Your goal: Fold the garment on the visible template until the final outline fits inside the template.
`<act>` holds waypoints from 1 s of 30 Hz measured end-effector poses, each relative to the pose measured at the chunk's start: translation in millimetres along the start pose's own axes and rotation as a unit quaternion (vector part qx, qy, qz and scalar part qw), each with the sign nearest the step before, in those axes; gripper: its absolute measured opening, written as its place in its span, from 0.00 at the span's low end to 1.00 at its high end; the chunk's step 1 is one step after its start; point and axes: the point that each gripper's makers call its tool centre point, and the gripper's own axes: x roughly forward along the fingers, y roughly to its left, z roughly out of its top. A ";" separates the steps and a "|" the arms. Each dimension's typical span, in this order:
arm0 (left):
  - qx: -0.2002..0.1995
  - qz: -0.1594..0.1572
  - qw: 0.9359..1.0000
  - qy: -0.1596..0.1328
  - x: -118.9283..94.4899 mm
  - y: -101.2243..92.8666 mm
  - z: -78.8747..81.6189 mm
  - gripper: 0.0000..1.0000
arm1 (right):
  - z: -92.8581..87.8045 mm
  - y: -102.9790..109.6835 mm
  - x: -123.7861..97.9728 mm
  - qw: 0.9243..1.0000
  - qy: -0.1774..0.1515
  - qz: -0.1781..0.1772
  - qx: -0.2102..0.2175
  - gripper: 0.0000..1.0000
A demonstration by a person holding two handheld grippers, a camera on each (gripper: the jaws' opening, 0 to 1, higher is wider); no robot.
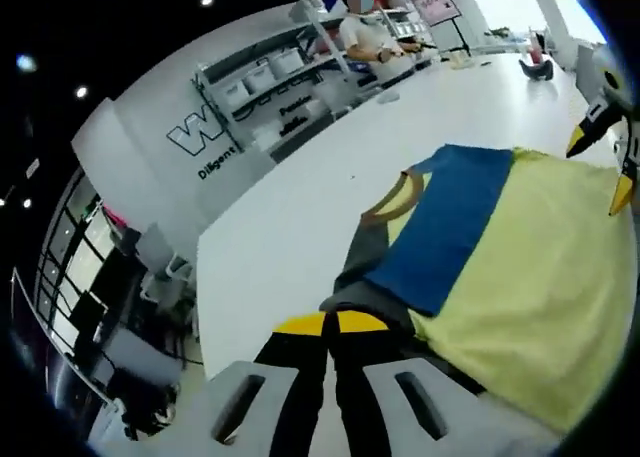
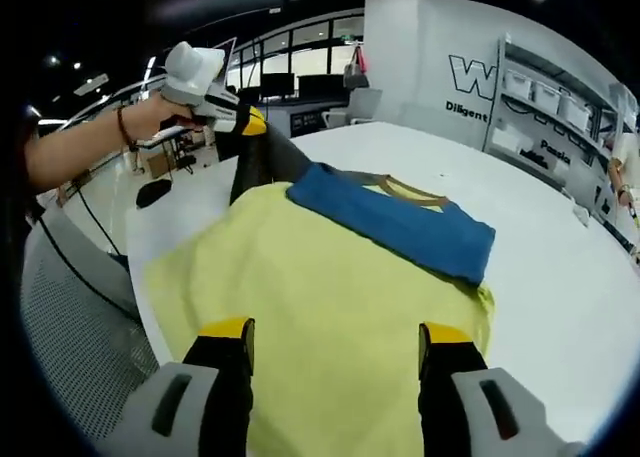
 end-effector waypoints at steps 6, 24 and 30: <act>-0.038 -0.045 0.998 -0.027 6.7 -41.3 9.4 0.00 | 0.1 -0.1 0.3 1.000 0.000 0.001 0.002 0.64; -0.168 -0.131 0.977 -0.016 45.1 -118.9 -13.8 0.00 | -0.2 -0.6 0.9 1.000 0.000 0.002 0.003 0.65; -0.159 -0.138 0.978 -0.008 47.5 -128.0 -22.6 0.00 | 8.0 -7.5 -2.3 1.000 -0.017 -0.017 0.001 0.62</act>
